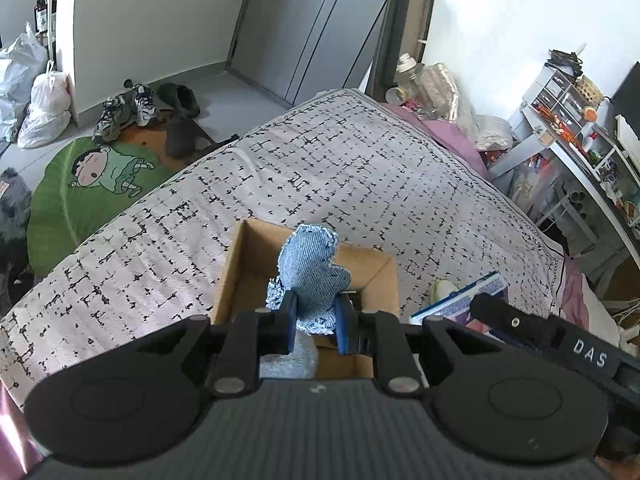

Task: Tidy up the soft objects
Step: 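Carry the cloth over the box with the left gripper while the right carries the tissue pack, then drop the cloth into the box with the left gripper while the right releases the tissue pack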

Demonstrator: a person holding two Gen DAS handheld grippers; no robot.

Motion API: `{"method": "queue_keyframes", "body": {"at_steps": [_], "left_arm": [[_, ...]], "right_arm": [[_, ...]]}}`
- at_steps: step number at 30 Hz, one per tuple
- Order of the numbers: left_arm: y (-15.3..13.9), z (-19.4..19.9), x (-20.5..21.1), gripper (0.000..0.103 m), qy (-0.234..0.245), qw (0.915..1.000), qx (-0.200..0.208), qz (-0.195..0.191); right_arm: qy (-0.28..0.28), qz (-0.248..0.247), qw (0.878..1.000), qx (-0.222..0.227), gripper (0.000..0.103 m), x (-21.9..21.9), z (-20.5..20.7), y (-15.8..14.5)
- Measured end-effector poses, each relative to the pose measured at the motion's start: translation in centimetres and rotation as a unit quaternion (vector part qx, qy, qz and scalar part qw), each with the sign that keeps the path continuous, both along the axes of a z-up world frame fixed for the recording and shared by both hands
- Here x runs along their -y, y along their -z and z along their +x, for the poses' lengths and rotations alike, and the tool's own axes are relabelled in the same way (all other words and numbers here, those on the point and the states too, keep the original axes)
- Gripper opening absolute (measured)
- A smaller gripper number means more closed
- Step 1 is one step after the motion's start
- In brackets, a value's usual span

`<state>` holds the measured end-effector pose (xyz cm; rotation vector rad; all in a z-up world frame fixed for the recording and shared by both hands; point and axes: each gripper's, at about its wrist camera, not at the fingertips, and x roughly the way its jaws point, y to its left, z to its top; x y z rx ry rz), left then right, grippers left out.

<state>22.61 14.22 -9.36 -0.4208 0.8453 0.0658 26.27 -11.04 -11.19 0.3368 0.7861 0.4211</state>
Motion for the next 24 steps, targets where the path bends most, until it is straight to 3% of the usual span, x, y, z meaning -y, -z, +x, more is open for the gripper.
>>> {"method": "queue_keyframes", "body": {"at_steps": [11,16,24], "left_arm": [[1.6,1.2,-1.1,0.018,0.001,0.9998,-0.014,-0.015],[2.0,1.8,-1.0,0.018,0.007,0.9997,-0.017,-0.019],[2.6,2.8,-0.4,0.019,0.011,0.9994,-0.026,-0.020]], "right_arm": [[-0.040,-0.023,0.998,-0.036,0.057,-2.7,0.4,0.9],[-0.025,-0.025,0.998,-0.048,0.062,-2.2,0.6,1.1],[-0.005,-0.024,0.998,-0.056,0.063,-1.3,0.9,1.2]]}}
